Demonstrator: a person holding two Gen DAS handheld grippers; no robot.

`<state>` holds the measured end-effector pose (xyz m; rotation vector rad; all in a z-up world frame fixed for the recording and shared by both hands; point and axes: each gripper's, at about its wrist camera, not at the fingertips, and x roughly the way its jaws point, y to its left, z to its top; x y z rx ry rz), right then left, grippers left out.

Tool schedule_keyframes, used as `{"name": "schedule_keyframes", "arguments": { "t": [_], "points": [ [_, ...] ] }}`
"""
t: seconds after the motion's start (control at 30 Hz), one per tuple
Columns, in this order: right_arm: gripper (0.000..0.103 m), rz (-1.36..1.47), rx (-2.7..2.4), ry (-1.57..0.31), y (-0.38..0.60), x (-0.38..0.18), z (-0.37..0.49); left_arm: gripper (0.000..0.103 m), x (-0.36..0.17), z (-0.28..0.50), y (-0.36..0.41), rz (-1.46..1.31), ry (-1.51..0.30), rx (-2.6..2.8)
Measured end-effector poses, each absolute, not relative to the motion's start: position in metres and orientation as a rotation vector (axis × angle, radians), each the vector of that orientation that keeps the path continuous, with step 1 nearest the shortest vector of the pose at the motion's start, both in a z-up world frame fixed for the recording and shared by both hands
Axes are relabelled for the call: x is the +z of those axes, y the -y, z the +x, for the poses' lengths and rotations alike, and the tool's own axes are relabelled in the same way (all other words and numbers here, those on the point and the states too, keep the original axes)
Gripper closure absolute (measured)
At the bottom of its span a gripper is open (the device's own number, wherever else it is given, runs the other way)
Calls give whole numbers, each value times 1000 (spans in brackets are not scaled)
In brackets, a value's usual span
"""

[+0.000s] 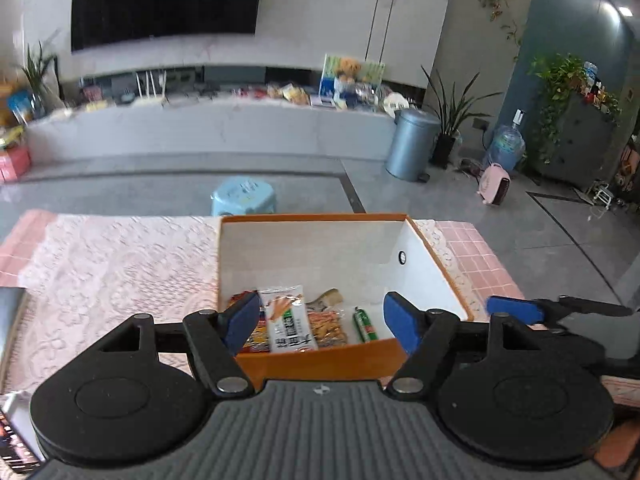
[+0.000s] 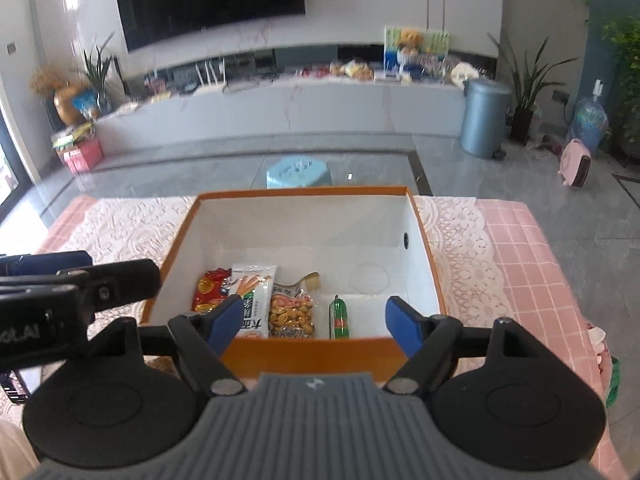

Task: Organize snacks
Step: 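Lift both tools out of the box and return toward the snack pile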

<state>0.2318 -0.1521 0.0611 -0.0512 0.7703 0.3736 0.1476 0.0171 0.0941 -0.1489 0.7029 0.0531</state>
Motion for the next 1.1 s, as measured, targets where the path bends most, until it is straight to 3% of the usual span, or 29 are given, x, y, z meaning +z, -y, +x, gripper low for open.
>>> {"name": "schedule_keyframes", "arguments": {
  "t": [0.2, 0.5, 0.8, 1.0, 1.1],
  "points": [
    [26, -34, 333, -687, 170, 52, 172, 19, 80, 104, -13, -130, -640, 33],
    [26, 3, 269, -631, 193, 12, 104, 24, 28, 70, -17, -205, -730, -1],
    [27, 36, 247, -711, 206, -34, 78, 27, -12, 46, -11, -220, -783, -21],
    [28, 8, 261, -763, 201, -64, 72, 34, -45, 44, -6, -287, -877, -42],
    [37, -17, 264, -791, 198, -78, 72, 37, -55, 44, -7, -295, -905, -28]
  ]
}}
